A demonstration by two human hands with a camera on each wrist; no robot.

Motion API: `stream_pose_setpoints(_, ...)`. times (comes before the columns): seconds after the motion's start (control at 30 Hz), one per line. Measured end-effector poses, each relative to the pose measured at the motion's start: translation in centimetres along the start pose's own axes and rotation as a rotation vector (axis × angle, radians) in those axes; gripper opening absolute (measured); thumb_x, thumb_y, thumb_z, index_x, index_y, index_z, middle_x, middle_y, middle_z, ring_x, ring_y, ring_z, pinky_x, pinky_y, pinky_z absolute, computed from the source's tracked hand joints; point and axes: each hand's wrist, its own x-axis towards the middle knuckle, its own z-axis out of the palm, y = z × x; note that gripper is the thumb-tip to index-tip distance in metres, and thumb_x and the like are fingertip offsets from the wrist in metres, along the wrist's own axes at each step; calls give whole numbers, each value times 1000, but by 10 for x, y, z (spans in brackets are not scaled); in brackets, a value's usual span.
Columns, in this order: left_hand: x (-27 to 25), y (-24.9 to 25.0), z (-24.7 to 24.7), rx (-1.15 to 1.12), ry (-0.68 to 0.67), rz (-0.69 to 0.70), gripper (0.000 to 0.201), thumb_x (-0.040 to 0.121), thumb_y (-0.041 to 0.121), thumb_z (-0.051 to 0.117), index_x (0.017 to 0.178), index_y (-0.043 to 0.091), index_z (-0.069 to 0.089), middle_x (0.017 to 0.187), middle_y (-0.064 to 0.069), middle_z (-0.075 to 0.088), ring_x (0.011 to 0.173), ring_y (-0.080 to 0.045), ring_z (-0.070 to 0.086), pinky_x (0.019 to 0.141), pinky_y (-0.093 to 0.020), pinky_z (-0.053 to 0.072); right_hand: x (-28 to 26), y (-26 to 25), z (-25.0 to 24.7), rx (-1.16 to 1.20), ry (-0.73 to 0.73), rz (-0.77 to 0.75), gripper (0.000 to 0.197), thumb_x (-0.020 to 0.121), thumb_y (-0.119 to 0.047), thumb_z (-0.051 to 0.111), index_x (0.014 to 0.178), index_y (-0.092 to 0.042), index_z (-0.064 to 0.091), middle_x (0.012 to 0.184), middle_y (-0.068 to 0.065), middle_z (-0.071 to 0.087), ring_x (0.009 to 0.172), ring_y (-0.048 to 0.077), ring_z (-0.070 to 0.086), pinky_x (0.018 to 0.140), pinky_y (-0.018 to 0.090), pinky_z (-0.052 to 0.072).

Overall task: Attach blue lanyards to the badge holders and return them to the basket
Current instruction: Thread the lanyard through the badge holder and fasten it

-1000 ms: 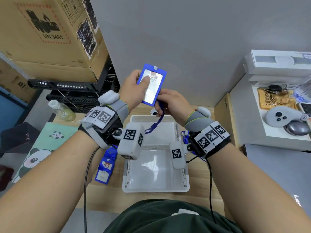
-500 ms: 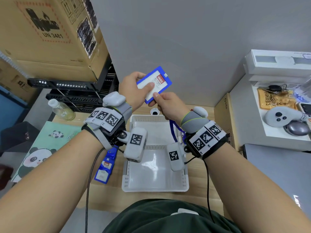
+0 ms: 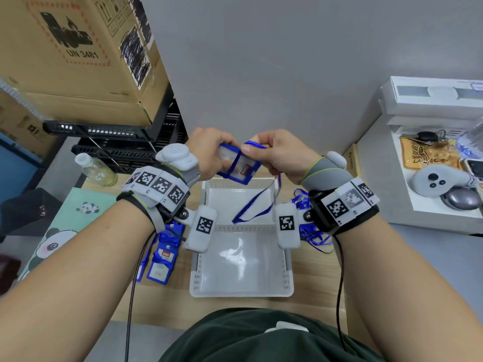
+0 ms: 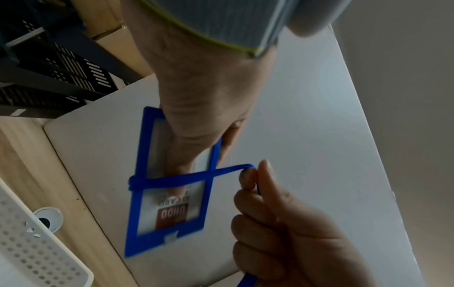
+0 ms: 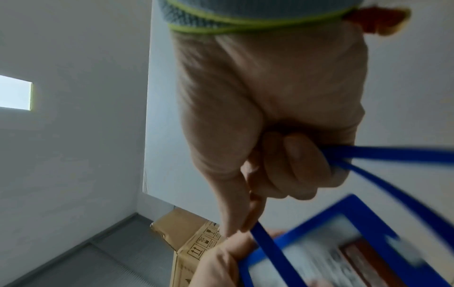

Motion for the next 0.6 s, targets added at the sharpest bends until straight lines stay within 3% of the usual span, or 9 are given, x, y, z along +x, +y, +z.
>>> stream_pose_setpoints(0.1, -1, 4, -2, 20, -122, 15, 30, 65, 31, 86, 93, 32, 74, 71, 7, 66, 69, -16, 59, 63, -28, 49, 0, -4, -9, -232, 74, -36, 13, 86, -20, 73, 83, -10, 66, 48, -13, 52, 40, 1, 40, 44, 14, 31)
stream_pose_setpoints(0.17, -2, 6, -2, 10, -170, 4, 28, 63, 36, 86, 87, 34, 72, 74, 5, 70, 70, -18, 64, 67, -35, 56, 3, -2, -13, -389, 142, -76, 13, 83, -23, 76, 82, -13, 68, 53, -13, 54, 47, 1, 45, 52, 16, 36)
stream_pose_setpoints(0.27, -4, 10, -3, -2, -223, 10, 20, 69, 33, 84, 80, 32, 68, 77, 6, 70, 72, -14, 66, 69, -38, 58, 5, -1, -18, -515, 182, -107, 14, 83, -29, 76, 77, -18, 70, 42, -13, 49, 43, 3, 43, 46, 11, 31)
stream_pose_setpoints(0.37, -6, 14, -6, -40, -247, 30, 22, 69, 33, 84, 84, 27, 69, 82, 5, 71, 75, -12, 68, 68, -36, 59, 6, -2, -21, -635, 178, -111, 20, 83, -37, 75, 77, -18, 72, 50, -9, 48, 47, 8, 42, 48, 15, 31)
stream_pose_setpoints(0.47, -5, 15, -9, -66, -297, 30, 22, 70, 33, 84, 84, 27, 68, 83, 5, 72, 75, -12, 69, 66, -33, 59, 7, 0, -23, -627, 184, -115, 25, 81, -42, 75, 73, -19, 70, 55, -4, 52, 49, 10, 40, 51, 20, 33)
stream_pose_setpoints(0.6, -5, 16, -8, -70, -364, 19, 22, 72, 31, 83, 87, 22, 70, 82, 5, 72, 74, -13, 69, 63, -27, 57, 5, -1, -27, -519, 241, -176, 25, 80, -39, 77, 70, -17, 69, 46, -10, 46, 45, 6, 37, 47, 16, 29)
